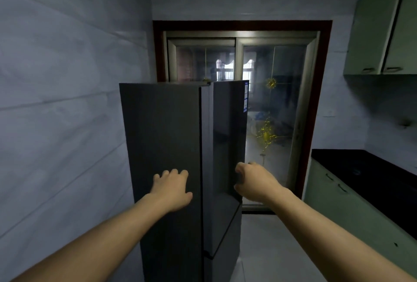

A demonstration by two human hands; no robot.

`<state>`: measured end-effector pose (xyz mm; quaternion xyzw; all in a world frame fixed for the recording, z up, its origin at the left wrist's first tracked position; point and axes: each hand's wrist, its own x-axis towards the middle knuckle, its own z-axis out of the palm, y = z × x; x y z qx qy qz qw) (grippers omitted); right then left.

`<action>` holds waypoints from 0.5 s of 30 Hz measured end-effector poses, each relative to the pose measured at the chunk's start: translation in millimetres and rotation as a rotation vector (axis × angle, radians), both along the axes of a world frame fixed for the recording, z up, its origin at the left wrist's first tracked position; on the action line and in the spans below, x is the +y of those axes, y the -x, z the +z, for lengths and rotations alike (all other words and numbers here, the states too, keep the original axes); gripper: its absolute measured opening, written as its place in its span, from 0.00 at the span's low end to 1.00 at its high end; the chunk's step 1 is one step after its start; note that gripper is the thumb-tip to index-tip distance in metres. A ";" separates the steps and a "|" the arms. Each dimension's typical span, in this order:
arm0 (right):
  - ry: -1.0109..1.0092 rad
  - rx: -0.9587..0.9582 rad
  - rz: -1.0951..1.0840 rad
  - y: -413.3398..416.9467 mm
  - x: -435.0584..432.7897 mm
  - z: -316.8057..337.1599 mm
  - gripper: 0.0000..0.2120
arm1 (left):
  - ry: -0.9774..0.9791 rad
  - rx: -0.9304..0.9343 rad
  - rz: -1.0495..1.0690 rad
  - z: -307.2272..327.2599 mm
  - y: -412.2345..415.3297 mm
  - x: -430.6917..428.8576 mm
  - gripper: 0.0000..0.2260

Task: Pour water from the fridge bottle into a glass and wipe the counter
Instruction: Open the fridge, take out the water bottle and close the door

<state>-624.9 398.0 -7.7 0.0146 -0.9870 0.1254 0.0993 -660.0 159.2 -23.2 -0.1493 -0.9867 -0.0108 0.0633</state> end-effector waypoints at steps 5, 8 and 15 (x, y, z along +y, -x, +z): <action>0.005 0.019 -0.031 73.1 -7.0 5.0 0.19 | -0.014 0.037 -0.061 9.7 80.1 0.6 0.23; 0.005 0.031 -0.038 110.3 -10.5 10.8 0.17 | -0.032 0.057 -0.117 18.1 122.7 4.3 0.23; 0.046 0.148 -0.022 179.3 -12.0 14.8 0.16 | -0.162 0.205 -0.223 22.1 204.5 14.9 0.23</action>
